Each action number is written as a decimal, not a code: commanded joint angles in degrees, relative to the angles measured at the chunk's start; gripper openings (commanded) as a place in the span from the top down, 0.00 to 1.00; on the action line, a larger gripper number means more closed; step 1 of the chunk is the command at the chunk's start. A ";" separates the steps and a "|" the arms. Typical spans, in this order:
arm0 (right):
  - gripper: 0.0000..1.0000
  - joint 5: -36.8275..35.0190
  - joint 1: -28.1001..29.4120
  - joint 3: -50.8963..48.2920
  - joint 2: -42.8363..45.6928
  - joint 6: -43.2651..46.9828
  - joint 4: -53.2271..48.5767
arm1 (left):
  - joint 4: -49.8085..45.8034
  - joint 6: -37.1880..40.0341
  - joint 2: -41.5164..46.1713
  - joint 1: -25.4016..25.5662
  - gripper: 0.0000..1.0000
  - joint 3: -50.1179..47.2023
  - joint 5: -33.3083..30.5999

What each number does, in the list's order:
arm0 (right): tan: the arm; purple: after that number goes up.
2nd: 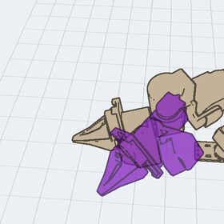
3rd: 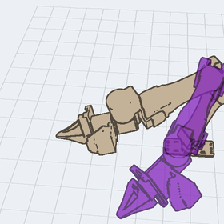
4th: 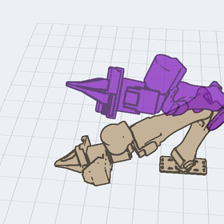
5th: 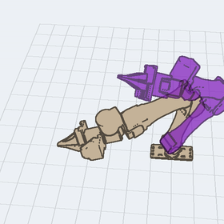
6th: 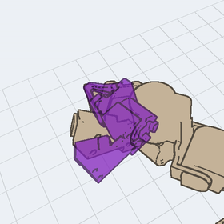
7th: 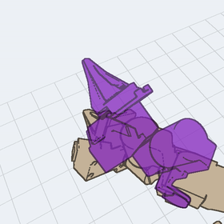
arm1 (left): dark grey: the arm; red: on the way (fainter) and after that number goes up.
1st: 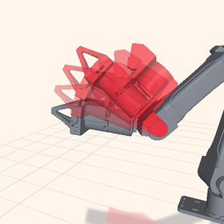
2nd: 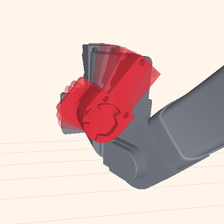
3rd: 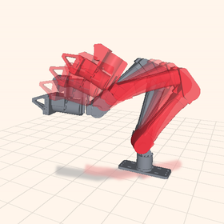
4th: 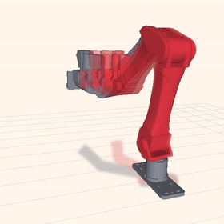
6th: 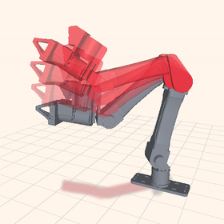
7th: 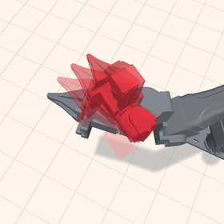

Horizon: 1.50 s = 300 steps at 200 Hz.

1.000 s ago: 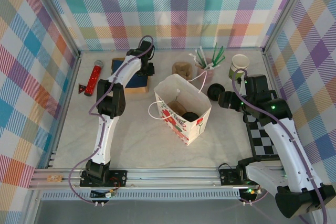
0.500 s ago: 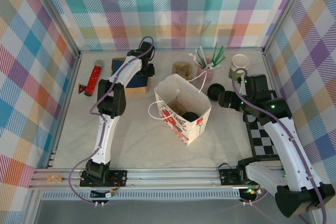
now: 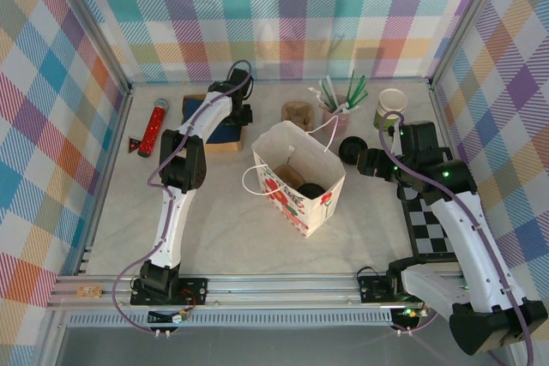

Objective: Pack the takeout coffee

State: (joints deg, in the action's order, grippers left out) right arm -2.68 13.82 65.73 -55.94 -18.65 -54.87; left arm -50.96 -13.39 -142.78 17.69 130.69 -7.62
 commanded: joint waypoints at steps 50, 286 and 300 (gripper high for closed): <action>0.22 1.14 -0.44 0.44 -0.35 -0.47 1.79 | -1.16 1.78 2.04 -0.63 0.85 2.09 -1.87; 0.25 2.94 -0.47 0.97 0.90 -1.38 1.44 | -5.19 4.34 10.94 -0.73 0.92 1.07 3.57; 0.25 3.03 -0.51 0.97 0.84 -1.38 1.43 | -5.11 4.33 11.93 -0.73 0.93 -0.05 5.09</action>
State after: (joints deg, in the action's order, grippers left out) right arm -0.75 13.80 65.73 -56.03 -19.29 -54.85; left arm -53.93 -9.54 -135.61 17.67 131.20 -6.24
